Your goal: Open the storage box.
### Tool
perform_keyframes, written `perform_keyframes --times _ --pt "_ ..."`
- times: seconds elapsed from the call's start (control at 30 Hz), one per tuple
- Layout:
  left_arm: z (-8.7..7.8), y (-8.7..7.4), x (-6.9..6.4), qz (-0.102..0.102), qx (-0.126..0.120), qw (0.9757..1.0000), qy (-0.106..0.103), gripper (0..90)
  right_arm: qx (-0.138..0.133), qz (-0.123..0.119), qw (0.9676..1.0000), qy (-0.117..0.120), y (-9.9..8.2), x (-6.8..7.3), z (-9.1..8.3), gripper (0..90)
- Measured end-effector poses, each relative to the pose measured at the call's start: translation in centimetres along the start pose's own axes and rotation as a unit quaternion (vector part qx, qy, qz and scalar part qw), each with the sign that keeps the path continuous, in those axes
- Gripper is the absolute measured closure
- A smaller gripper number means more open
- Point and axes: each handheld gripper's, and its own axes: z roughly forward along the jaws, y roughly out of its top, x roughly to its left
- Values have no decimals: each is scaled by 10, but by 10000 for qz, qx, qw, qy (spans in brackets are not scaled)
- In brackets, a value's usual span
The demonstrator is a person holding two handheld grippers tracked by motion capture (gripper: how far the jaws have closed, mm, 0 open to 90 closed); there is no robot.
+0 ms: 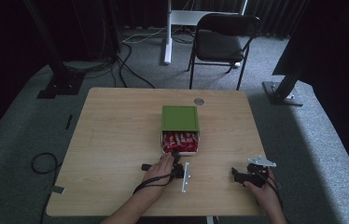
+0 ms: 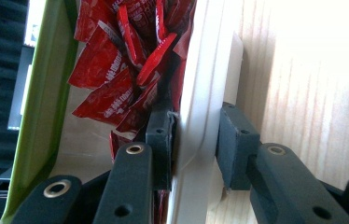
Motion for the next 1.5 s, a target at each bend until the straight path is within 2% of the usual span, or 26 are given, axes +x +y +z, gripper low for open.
perform_keyframes --times 0.3,0.73,1.5 --pt "-8 3 -2 -33 21 10000 -53 699 1 -1 10000 -1 0 0 0 104" --pt "-22 7 -7 52 15 9999 -98 700 1 -2 10000 0 0 0 0 104" --pt "-46 12 -19 53 -40 9998 -173 701 -4 2 10000 -1 0 0 0 104"
